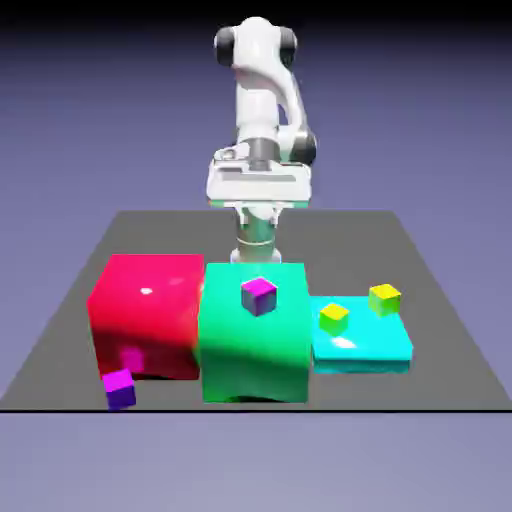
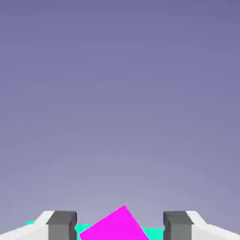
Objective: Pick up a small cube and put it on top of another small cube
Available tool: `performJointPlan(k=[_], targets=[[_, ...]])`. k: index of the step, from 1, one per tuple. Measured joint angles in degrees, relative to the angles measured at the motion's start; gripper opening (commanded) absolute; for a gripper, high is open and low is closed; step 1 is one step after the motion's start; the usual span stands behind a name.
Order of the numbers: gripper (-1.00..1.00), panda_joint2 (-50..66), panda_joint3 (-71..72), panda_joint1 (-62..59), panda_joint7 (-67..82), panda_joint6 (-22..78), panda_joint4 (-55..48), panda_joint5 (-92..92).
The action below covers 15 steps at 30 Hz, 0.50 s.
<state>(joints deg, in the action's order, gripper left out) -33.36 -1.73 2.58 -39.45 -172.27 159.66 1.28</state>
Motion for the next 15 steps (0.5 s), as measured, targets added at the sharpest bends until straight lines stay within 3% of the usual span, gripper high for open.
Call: performJointPlan(k=[15], targets=[[0.0, -8.7, -21.5, 23.6, 37.4, 21.6, -16.7, 16.0]])
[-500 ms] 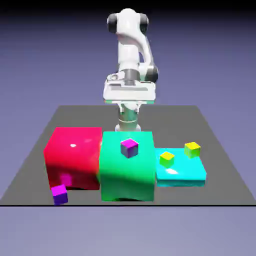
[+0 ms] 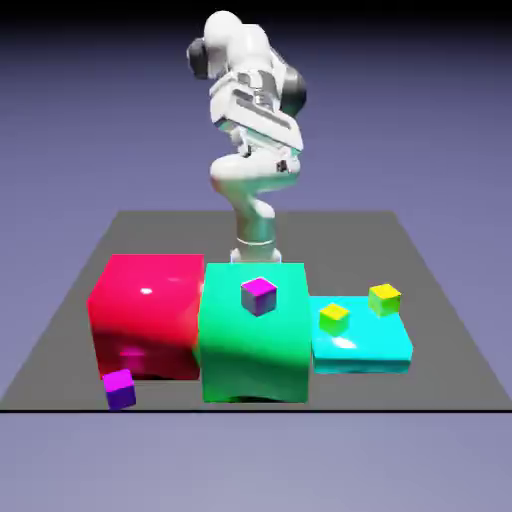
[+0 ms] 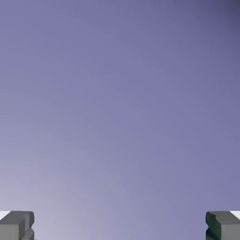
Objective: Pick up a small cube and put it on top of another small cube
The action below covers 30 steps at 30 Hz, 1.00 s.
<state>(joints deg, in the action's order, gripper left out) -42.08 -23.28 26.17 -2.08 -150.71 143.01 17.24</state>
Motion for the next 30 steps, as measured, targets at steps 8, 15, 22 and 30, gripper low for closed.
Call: performJointPlan(k=[8, 15, 22, 30], targets=[[0.0, -4.6, -11.5, 12.6, 19.9, 11.5, -8.9, 8.5], [0.0, -8.7, -21.5, 23.6, 37.4, 21.6, -16.6, 16.0], [0.0, -12.8, -31.6, 34.6, 54.8, 31.6, -24.4, 23.4], [0.0, -17.4, -43.1, 47.2, 74.8, 43.1, -33.3, 31.9]])
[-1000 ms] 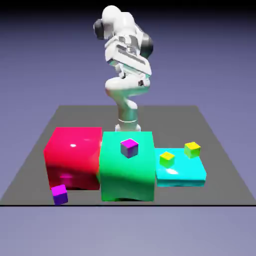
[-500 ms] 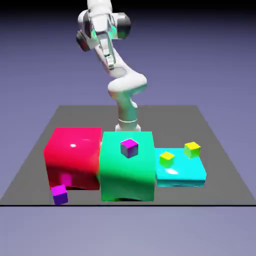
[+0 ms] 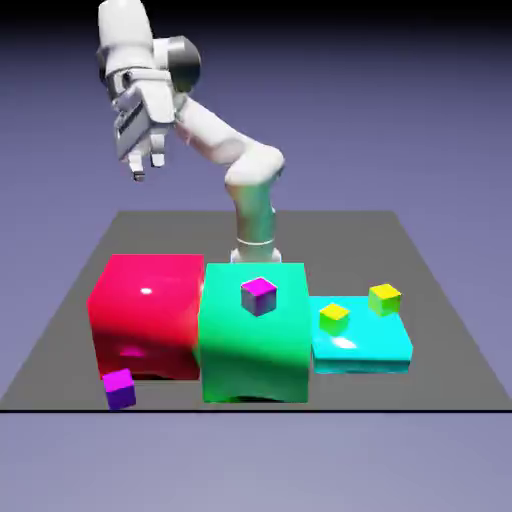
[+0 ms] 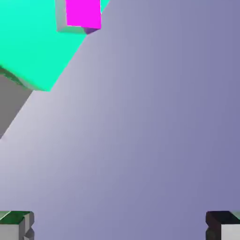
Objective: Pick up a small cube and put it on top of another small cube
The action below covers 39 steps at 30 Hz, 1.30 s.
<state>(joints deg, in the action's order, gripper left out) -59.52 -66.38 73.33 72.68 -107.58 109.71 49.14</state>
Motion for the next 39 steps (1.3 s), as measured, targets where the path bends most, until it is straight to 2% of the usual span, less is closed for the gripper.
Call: performJointPlan(k=[30, 32, 34, 35, 37, 39], targets=[[0.0, -17.4, -43.1, 47.2, 74.8, 43.1, -33.3, 31.9], [0.0, -17.6, -43.6, 47.7, 75.7, 43.6, -33.7, 32.3], [0.0, -19.6, -45.7, 44.3, 74.2, 40.2, -29.6, 34.1], [-1.0, -20.3, -46.5, 43.0, 73.6, 38.8, -27.9, 34.9], [-1.0, -20.3, -46.5, 43.0, 73.7, 38.8, -27.9, 34.9], [-1.0, -18.4, -44.4, 46.4, 75.1, 42.2, -32.0, 33.1]])
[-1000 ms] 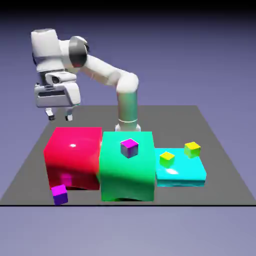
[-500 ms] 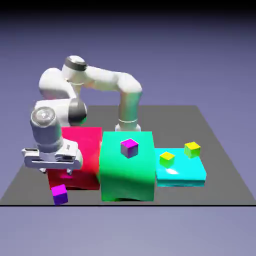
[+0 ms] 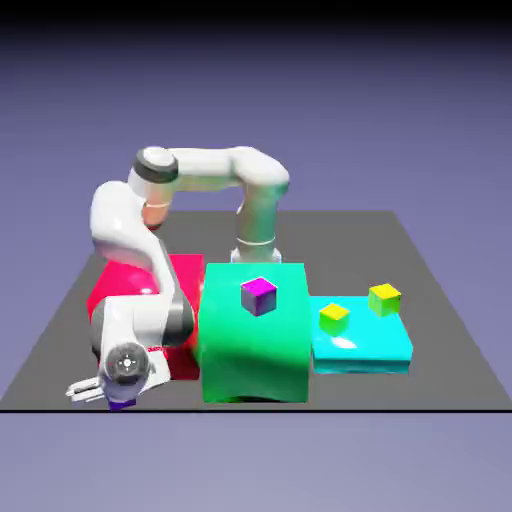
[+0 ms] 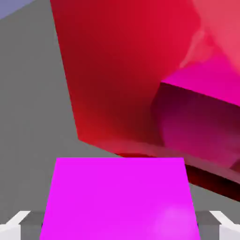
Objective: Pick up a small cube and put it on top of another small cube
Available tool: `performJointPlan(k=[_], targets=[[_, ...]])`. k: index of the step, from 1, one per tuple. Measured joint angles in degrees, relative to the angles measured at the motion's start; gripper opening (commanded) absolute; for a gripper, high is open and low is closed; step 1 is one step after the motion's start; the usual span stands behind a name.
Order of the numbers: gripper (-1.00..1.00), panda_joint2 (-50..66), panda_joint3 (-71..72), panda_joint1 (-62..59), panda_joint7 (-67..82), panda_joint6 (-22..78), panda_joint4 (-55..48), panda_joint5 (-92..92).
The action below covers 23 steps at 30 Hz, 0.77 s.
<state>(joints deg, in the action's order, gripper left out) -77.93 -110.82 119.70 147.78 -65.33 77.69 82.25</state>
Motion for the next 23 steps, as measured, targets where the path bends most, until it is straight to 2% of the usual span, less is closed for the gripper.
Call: performJointPlan(k=[3, 13, 15, 20, 21, 23], targets=[[-1.0, 4.2, 5.4, 0.2, -1.7, 1.7, -1.1, -2.0], [-1.0, 21.3, 24.4, 14.5, -5.6, 20.1, 11.4, -19.8], [-1.0, 20.9, 23.8, 15.3, -5.1, 20.6, 11.7, -20.0], [-1.0, 17.7, 24.1, 8.0, -7.9, 16.0, 22.0, -18.8], [1.0, 17.3, 24.1, 7.1, -8.3, 15.4, 23.3, -18.6], [1.0, 17.3, 24.1, 7.1, -8.3, 15.4, 23.3, -18.7]])
